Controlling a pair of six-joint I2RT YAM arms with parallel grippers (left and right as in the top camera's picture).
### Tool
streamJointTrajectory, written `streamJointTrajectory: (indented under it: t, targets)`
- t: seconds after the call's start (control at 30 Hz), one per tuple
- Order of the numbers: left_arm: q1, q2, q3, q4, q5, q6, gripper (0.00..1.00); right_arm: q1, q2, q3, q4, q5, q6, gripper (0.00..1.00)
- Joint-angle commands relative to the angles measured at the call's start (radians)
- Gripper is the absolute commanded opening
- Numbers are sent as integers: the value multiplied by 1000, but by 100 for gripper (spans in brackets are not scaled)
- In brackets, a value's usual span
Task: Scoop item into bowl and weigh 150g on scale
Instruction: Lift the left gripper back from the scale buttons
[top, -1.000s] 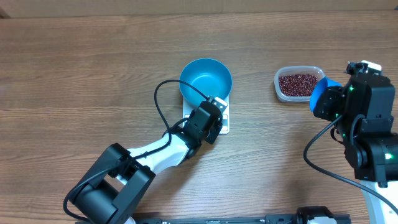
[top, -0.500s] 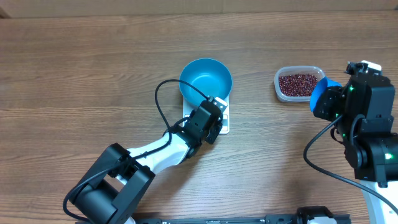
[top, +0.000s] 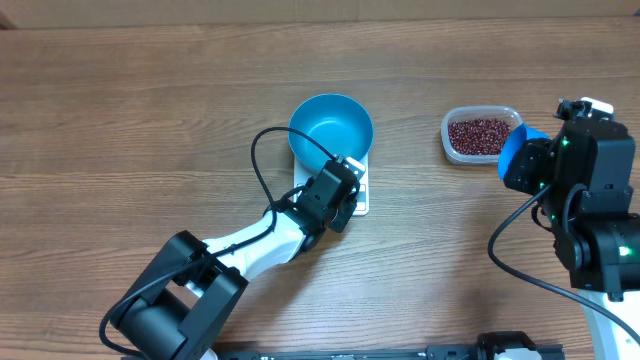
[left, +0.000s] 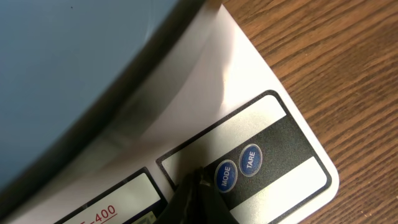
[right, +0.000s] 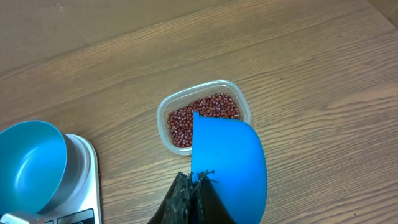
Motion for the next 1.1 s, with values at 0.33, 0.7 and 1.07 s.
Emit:
streamJointTrajectory:
  t: [0.33, 0.7, 1.07]
  targets:
    - [0, -48, -28, -48, -6, -16, 4, -1, -5, 25, 3, 13, 0, 4]
    - [0, -355, -28, -255, 88, -16, 52, -1, -5, 25, 4, 13, -1, 4]
    - [1, -624, -28, -500, 47, -16, 100, -1, -5, 25, 8, 13, 0, 4]
